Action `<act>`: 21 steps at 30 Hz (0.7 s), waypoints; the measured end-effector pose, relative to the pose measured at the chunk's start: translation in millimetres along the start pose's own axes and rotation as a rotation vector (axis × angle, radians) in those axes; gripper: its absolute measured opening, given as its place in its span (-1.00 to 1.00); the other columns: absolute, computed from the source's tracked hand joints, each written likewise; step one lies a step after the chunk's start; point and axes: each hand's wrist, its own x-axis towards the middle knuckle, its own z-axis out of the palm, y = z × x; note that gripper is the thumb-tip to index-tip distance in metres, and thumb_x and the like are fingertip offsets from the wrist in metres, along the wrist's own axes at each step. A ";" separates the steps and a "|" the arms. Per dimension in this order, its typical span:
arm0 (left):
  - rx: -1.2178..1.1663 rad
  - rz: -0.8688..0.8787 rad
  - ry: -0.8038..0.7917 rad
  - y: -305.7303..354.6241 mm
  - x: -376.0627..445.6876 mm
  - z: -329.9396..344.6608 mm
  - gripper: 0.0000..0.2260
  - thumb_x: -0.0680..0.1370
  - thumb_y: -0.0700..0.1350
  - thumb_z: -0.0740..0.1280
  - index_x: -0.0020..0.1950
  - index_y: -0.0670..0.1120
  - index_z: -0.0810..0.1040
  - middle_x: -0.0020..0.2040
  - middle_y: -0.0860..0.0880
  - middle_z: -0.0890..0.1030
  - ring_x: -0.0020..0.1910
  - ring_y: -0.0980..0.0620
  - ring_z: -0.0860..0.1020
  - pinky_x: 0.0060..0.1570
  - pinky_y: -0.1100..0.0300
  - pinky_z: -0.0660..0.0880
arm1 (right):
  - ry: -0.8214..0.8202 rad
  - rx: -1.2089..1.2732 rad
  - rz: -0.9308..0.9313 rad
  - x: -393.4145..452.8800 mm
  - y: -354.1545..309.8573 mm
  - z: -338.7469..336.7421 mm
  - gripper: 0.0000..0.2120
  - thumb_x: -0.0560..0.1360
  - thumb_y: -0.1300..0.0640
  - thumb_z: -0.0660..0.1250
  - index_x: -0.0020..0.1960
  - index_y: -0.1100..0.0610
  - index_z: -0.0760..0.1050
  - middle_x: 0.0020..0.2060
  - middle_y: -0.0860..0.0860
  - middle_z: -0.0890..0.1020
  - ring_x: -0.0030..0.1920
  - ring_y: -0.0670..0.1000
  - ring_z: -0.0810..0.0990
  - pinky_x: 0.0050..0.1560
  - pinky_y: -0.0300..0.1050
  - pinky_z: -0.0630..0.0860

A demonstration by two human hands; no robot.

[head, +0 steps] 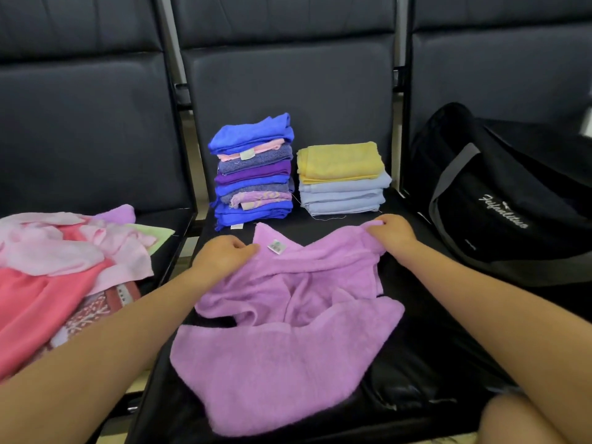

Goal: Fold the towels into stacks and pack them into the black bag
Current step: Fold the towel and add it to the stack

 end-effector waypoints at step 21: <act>-0.142 -0.113 0.270 9.7 23.8 7.1 -0.53 0.57 -0.04 0.28 0.43 -0.16 0.32 0.37 -0.25 0.30 0.37 -0.23 0.25 0.28 -0.02 0.27 | 0.088 -0.135 -0.127 2.8 -20.6 6.3 -0.56 0.53 0.14 0.26 0.39 0.13 0.35 0.25 0.16 0.41 0.31 0.17 0.35 0.14 -0.06 0.37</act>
